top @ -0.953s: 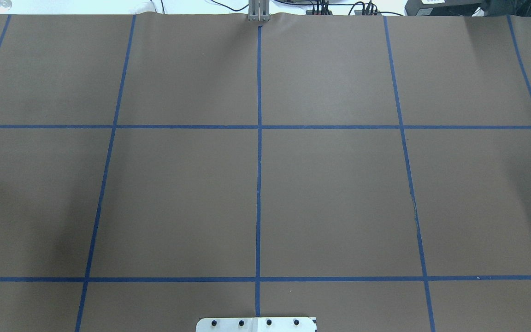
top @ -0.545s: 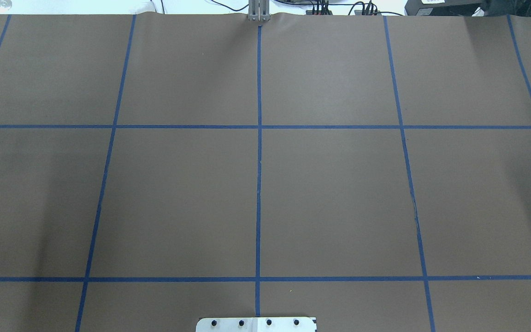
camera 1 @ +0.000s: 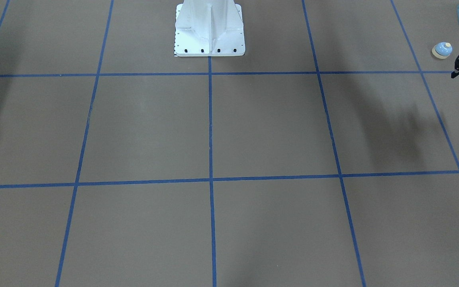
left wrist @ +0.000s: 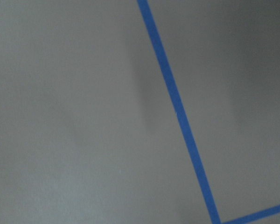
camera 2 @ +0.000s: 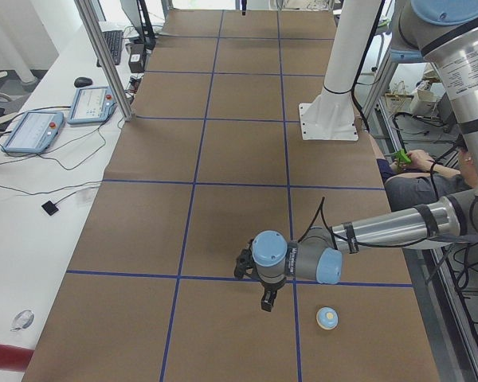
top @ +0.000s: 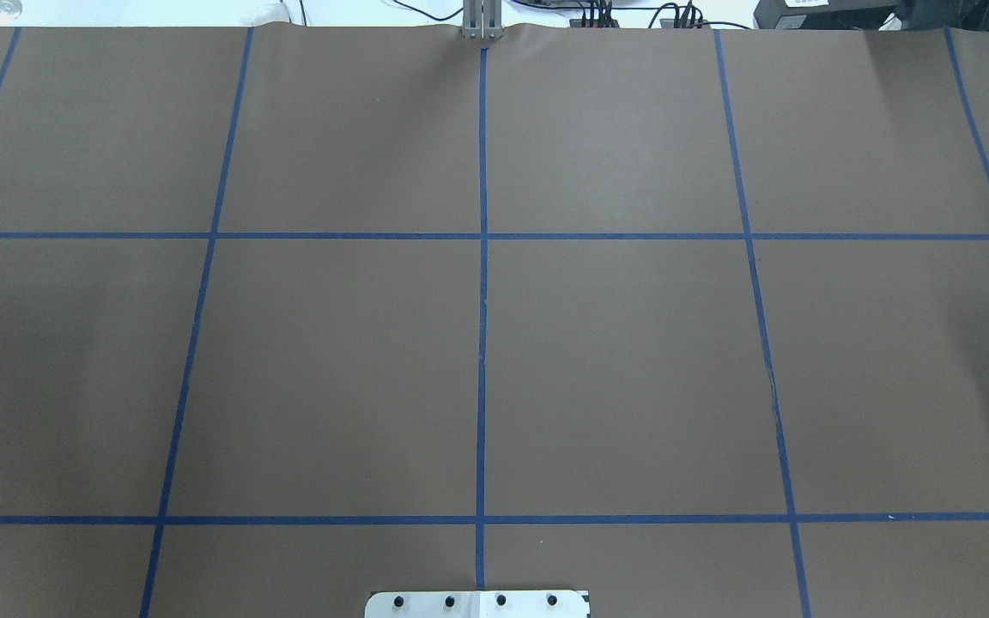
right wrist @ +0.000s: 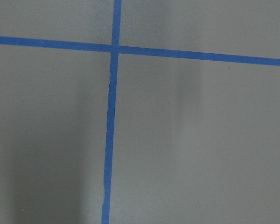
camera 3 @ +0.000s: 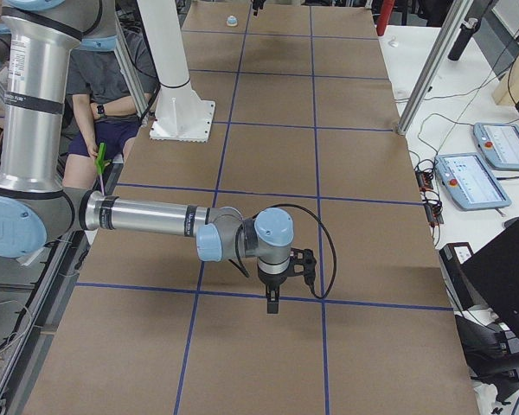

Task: Place and press bell with both arms

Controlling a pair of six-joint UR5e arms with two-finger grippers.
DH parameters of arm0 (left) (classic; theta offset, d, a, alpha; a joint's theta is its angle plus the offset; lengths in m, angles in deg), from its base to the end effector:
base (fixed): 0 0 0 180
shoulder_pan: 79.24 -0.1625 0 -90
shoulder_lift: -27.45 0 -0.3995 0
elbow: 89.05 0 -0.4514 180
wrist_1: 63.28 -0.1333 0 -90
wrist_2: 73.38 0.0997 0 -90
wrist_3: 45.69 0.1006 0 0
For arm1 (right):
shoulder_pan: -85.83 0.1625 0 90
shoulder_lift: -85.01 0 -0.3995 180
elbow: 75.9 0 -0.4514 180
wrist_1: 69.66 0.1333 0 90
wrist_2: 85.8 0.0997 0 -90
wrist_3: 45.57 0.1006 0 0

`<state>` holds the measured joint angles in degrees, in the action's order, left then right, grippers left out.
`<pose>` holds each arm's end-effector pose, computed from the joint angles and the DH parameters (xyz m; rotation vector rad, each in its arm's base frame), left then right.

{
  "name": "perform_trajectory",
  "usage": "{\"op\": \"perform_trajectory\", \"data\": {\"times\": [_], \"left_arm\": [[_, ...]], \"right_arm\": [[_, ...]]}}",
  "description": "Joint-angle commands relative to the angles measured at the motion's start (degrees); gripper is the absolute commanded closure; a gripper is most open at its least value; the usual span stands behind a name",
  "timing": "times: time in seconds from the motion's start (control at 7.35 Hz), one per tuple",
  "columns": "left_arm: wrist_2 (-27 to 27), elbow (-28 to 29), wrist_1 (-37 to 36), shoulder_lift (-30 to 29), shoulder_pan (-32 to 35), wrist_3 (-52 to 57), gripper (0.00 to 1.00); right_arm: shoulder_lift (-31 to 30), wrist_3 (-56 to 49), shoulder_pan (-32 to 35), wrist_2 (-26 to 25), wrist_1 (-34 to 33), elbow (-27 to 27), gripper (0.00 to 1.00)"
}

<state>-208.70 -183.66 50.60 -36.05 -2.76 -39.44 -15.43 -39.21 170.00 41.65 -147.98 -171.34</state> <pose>0.0201 -0.3476 0.7556 -0.0174 0.7955 0.3405 0.0224 -0.4904 0.6625 0.0424 -0.6611 -0.0292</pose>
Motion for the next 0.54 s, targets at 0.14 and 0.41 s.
{"op": "perform_trajectory", "data": {"times": [0.14, 0.41], "left_arm": [[0.0, 0.3, 0.2, 5.8, -2.6, -1.7, 0.0], [0.4, 2.1, 0.1, 5.8, -7.0, -3.5, 0.0]], "right_arm": [[-0.1, 0.0, -0.1, 0.0, -0.1, 0.1, 0.0], [-0.1, 0.0, -0.1, 0.0, -0.1, 0.1, 0.0]]}}
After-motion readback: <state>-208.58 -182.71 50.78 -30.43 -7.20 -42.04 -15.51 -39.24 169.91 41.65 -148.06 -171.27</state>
